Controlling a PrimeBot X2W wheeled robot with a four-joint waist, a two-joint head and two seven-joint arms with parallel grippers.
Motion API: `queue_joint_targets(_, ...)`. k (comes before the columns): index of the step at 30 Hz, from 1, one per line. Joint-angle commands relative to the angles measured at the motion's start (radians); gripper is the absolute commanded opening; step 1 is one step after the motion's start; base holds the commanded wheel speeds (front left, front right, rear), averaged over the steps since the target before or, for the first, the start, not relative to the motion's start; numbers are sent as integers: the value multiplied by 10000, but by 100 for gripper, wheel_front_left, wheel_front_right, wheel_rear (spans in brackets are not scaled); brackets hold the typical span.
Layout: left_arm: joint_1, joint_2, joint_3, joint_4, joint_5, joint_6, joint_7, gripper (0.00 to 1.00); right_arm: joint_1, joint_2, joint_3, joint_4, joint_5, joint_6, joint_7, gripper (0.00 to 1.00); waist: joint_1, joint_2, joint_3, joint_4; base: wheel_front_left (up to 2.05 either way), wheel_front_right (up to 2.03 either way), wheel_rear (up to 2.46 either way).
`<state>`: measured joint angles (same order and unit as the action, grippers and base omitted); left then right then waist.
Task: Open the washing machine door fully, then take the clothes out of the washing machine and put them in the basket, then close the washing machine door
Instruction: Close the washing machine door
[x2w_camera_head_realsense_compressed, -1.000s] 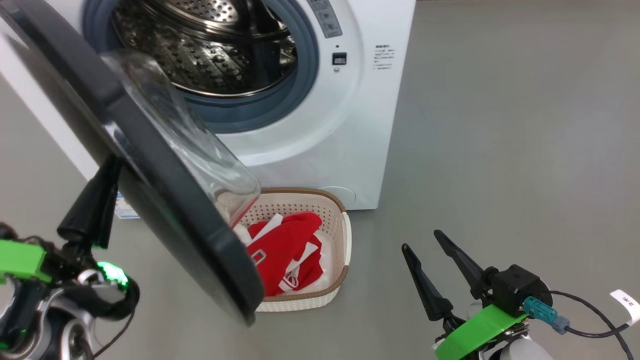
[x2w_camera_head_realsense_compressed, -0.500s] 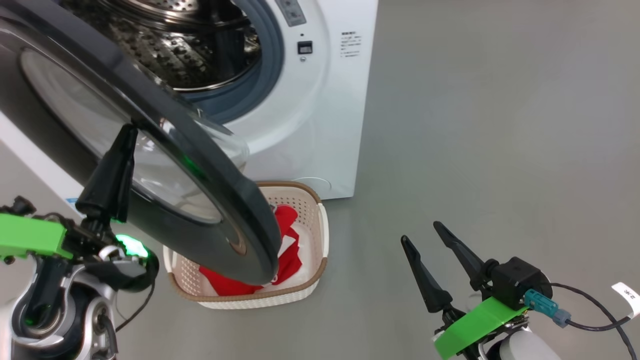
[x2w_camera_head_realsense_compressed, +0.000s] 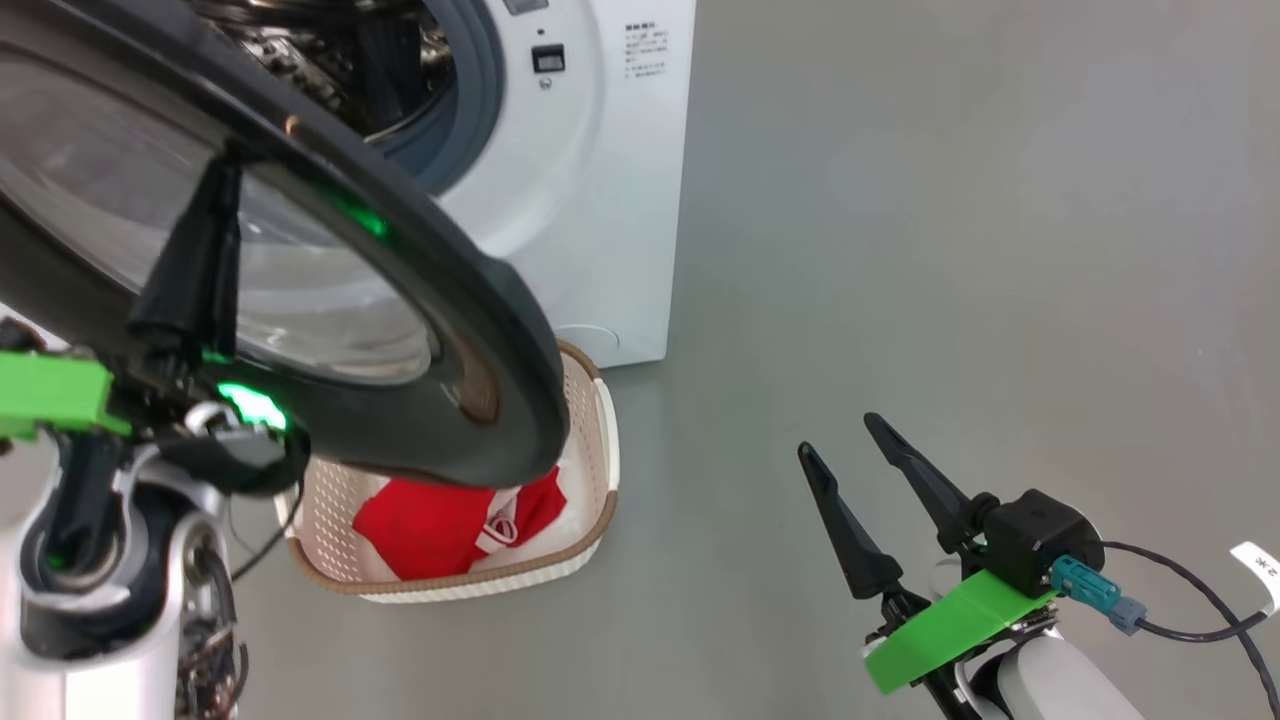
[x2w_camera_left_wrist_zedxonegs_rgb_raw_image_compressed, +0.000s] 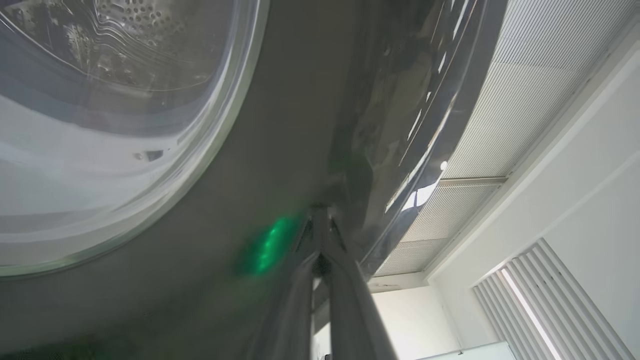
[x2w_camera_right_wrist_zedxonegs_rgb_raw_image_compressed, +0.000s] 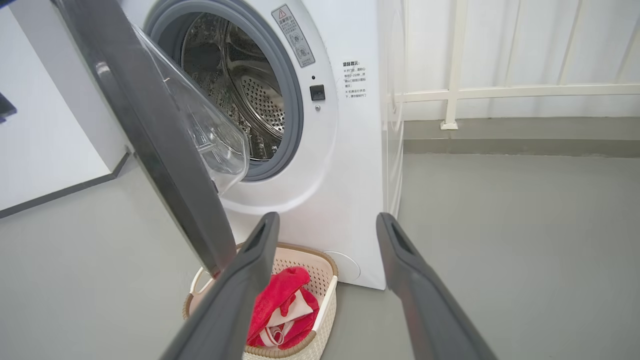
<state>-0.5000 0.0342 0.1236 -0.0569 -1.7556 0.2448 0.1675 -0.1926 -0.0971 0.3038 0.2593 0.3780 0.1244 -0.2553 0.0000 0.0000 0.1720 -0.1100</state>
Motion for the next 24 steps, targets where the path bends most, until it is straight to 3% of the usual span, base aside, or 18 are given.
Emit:
queue_joint_targets(1,-508,161,222,-131,24,-127,-59,0,-293,-28,197,-270,-10,63,-65,100,0,0,183,-107,0,0,0)
queue_joint_targets(24,-2649,493,501,1905,227,-1044,-403,0,-682,-12,458,-412,-8,63,-65,100,0,0,894,-896,0,0,0)
